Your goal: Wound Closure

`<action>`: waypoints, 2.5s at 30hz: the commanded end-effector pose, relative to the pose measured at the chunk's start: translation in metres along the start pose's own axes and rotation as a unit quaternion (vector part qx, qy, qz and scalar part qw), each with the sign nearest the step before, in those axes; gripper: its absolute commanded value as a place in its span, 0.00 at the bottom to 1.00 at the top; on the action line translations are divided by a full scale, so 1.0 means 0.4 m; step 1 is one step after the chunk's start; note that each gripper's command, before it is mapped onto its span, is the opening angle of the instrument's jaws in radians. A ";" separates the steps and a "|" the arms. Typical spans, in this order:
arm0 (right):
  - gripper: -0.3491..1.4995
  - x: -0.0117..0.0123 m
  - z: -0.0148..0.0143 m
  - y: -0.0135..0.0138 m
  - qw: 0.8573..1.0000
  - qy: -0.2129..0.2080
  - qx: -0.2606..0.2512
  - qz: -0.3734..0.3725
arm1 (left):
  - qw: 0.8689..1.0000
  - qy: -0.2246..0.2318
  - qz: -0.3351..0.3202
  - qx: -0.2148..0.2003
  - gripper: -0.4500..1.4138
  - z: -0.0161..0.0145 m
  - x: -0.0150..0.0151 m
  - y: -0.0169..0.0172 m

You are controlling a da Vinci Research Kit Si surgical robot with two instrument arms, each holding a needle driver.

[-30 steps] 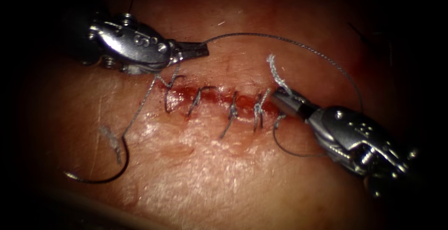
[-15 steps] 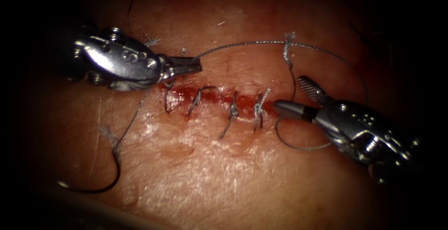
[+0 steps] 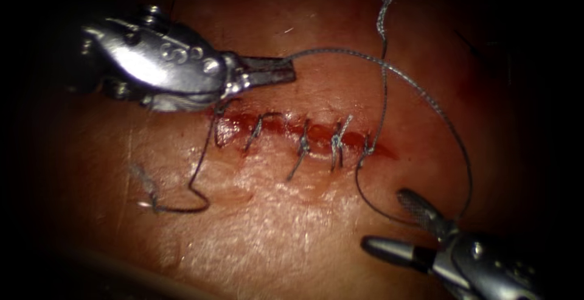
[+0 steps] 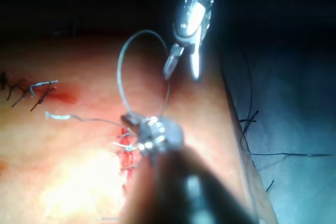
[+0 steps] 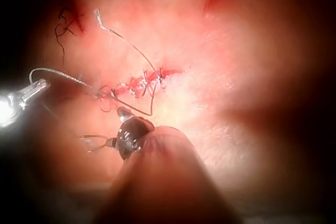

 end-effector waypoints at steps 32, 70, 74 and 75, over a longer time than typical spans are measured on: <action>0.83 0.0004 0.0105 0.0192 0.999 0.029 -0.039 0.001 | 0.999 -0.018 0.031 -0.039 0.00 0.0072 -0.0184 0.0363; 0.82 -0.0215 0.0041 0.0047 0.975 -0.107 0.178 -0.079 | 0.998 -0.038 -0.008 -0.044 0.00 0.0023 -0.0208 0.0044; 0.81 -0.0245 -0.0077 0.0093 0.968 -0.123 0.197 -0.092 | 0.998 -0.039 -0.004 -0.042 0.00 -0.0015 -0.0214 0.0078; 0.81 -0.0248 -0.0094 0.0103 0.968 -0.126 0.197 -0.094 | 0.998 -0.041 -0.003 -0.041 0.00 -0.0027 -0.0220 0.0084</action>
